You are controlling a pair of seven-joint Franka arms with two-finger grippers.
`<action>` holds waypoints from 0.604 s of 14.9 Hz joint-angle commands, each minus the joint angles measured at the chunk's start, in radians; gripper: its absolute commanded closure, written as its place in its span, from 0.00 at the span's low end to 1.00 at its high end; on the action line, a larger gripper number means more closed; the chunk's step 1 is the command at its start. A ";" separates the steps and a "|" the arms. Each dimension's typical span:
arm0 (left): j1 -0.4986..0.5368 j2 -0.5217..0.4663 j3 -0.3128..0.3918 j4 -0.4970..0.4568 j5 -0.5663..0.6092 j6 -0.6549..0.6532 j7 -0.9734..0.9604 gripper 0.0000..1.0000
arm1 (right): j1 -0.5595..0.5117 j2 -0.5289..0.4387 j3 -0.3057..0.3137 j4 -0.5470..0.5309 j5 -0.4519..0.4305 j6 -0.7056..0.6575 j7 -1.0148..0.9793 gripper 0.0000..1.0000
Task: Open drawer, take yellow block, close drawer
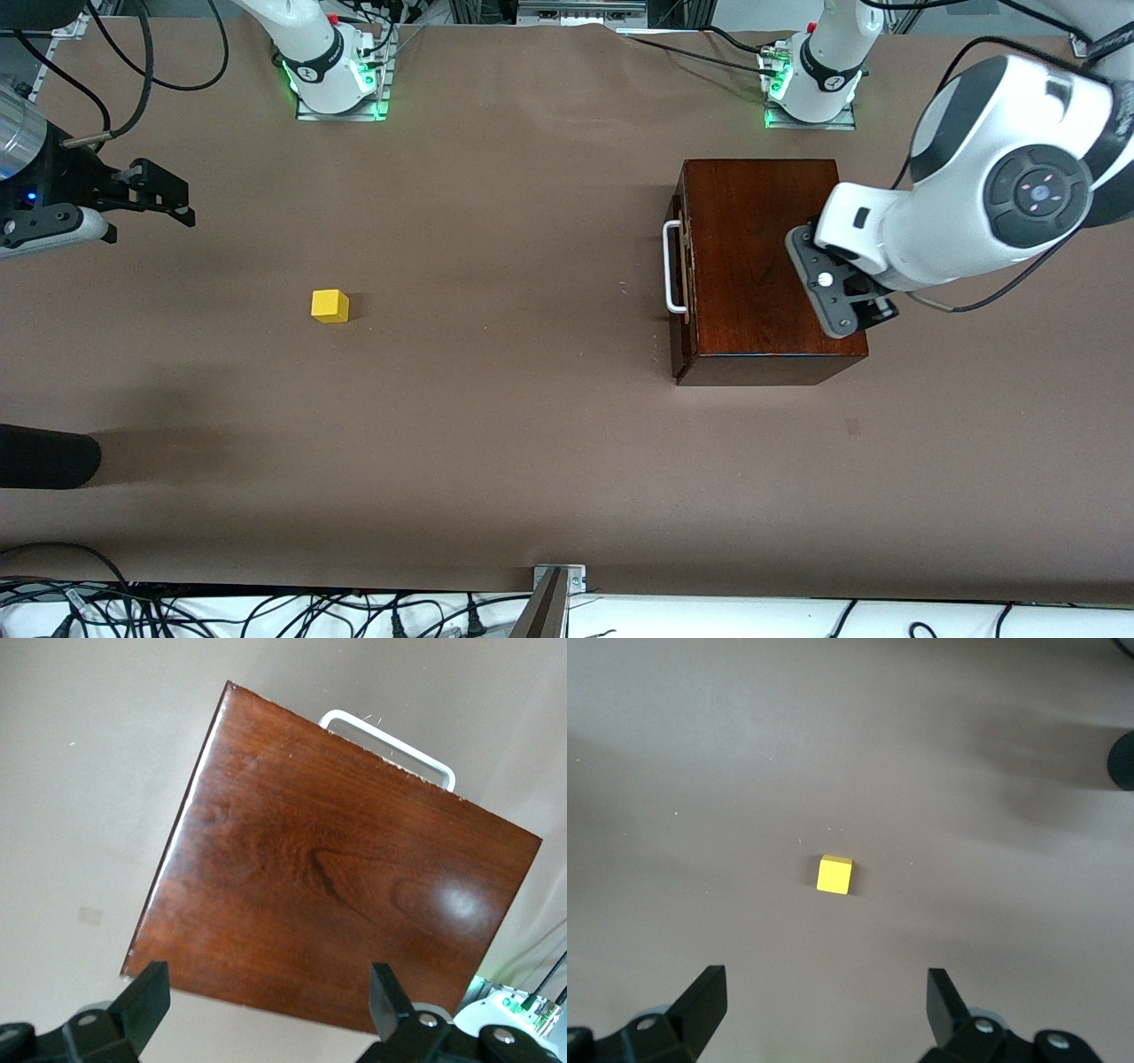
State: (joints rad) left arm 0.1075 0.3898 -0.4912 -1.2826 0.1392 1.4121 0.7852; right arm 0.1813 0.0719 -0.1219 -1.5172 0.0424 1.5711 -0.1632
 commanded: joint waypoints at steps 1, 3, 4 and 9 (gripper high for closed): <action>-0.073 -0.087 0.093 -0.007 0.030 -0.035 -0.020 0.00 | -0.008 0.012 0.007 0.025 -0.009 0.000 -0.009 0.00; -0.139 -0.156 0.269 -0.061 -0.030 -0.013 -0.123 0.00 | -0.008 0.012 0.007 0.025 -0.010 0.000 -0.009 0.00; -0.153 -0.193 0.328 -0.098 -0.080 0.017 -0.223 0.00 | -0.008 0.012 0.007 0.025 -0.009 0.000 -0.007 0.00; -0.158 -0.383 0.393 -0.326 -0.138 0.197 -0.789 0.00 | -0.008 0.014 0.007 0.025 -0.009 0.001 -0.007 0.00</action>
State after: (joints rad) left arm -0.0376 0.1233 -0.1085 -1.4554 0.0216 1.5423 0.1886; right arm 0.1813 0.0746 -0.1218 -1.5170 0.0424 1.5779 -0.1632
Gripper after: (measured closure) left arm 0.000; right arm 0.000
